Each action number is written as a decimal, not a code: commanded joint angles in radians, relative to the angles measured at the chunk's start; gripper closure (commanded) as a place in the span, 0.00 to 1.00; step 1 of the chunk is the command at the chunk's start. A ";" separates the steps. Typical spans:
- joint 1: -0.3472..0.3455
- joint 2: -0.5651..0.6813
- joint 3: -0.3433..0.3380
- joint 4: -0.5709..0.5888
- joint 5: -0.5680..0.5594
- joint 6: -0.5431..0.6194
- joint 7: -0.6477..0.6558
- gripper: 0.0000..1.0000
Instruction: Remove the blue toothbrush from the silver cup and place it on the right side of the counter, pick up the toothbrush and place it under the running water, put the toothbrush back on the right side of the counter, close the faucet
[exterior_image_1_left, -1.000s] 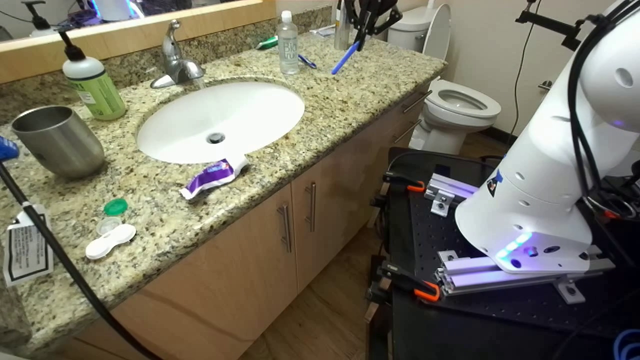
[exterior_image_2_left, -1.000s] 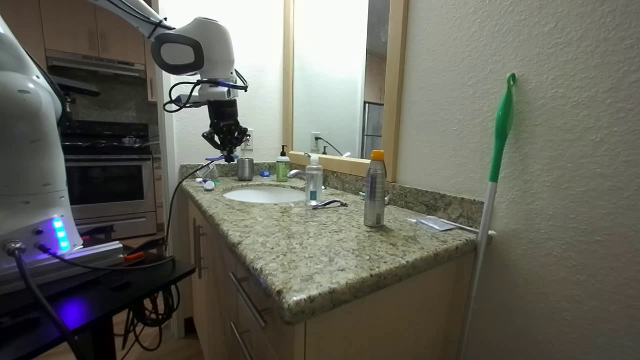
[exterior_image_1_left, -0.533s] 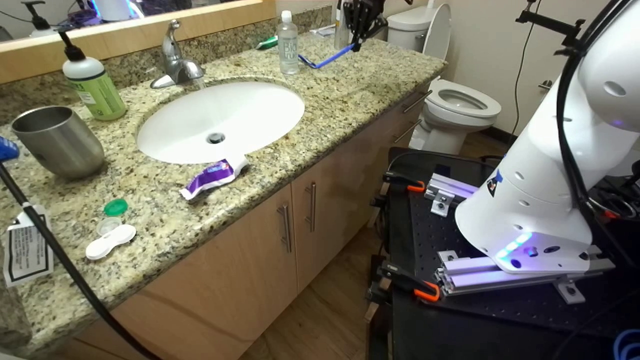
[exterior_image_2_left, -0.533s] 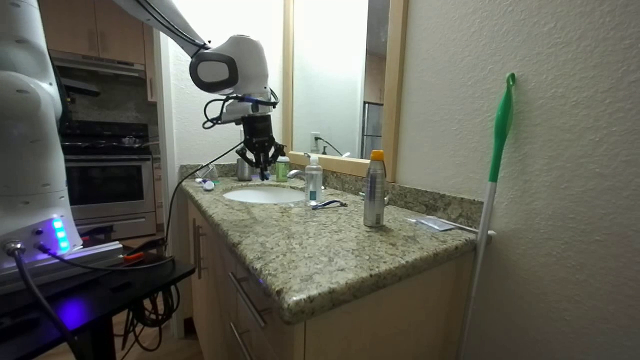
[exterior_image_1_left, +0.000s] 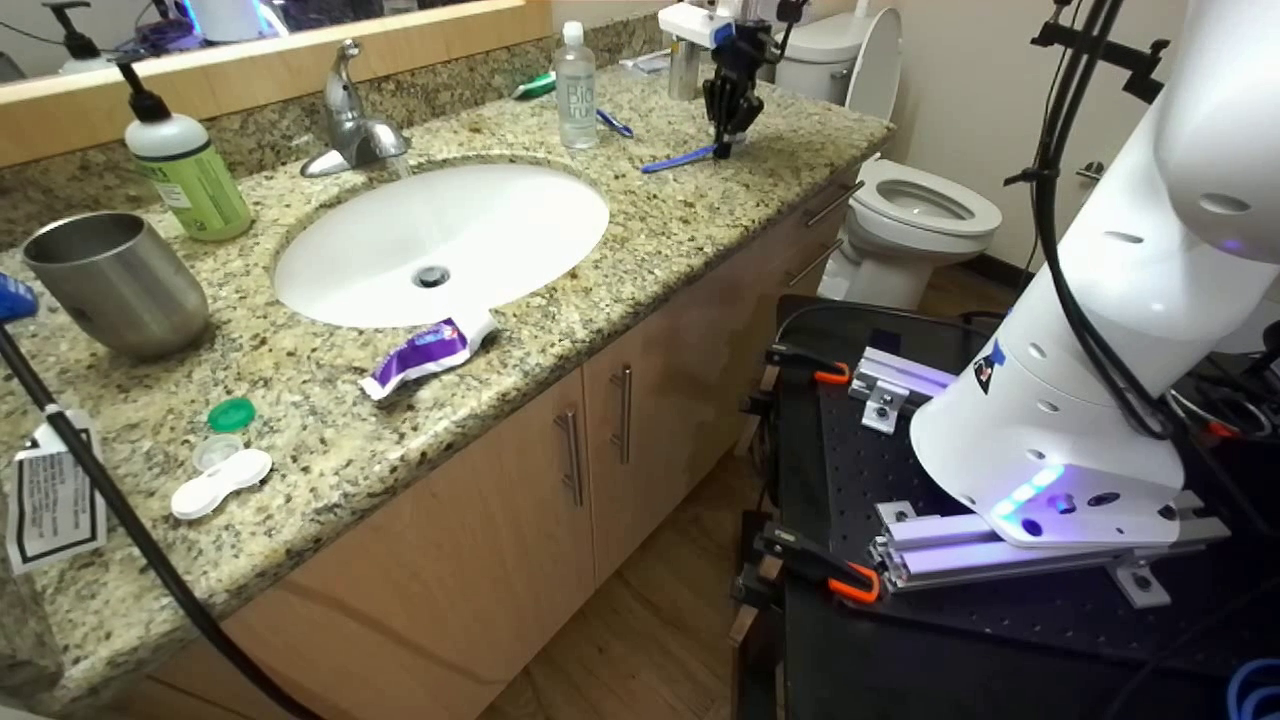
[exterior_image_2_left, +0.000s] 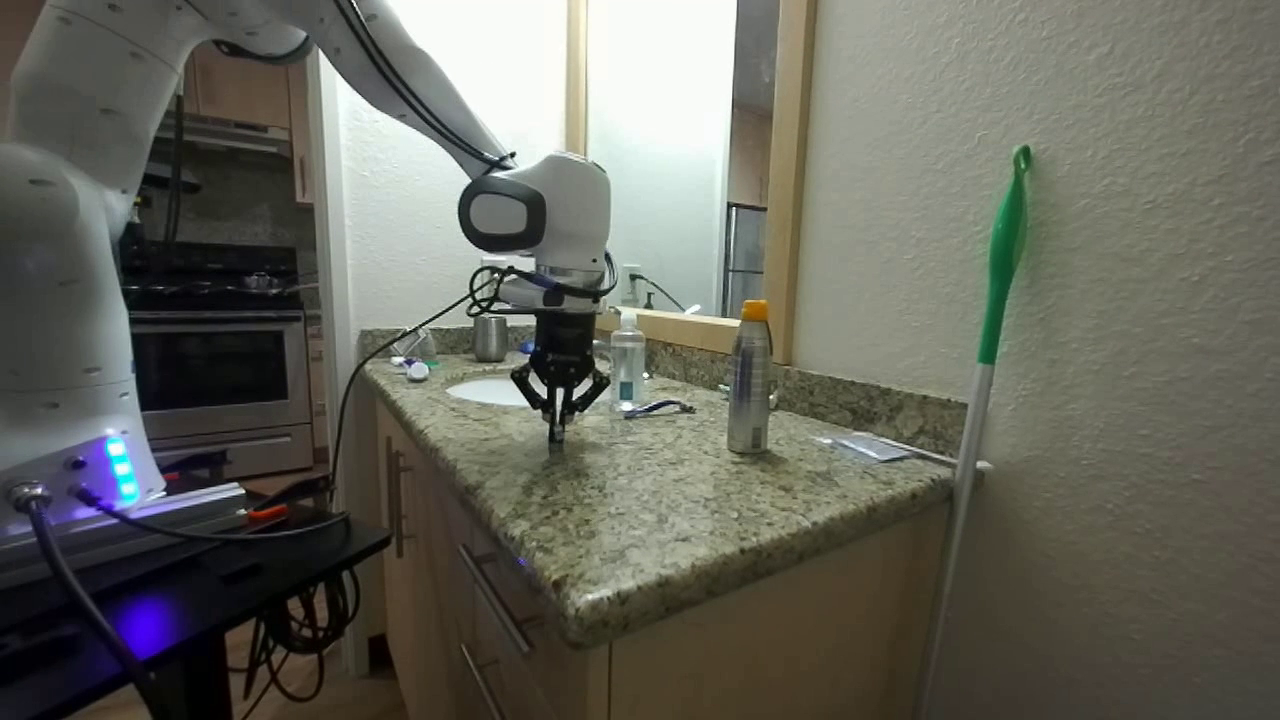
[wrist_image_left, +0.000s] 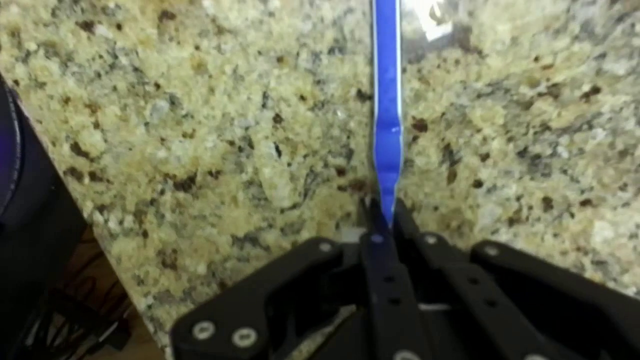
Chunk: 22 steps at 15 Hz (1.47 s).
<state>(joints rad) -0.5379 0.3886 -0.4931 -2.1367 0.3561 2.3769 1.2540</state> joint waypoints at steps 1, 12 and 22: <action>-0.025 0.111 -0.003 0.123 0.029 -0.105 0.063 0.68; 0.052 -0.150 -0.006 0.003 -0.037 -0.098 -0.061 0.00; 0.120 -0.098 0.048 0.015 -0.026 -0.059 0.020 0.00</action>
<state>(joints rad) -0.4487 0.2406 -0.4774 -2.1243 0.3144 2.2603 1.2396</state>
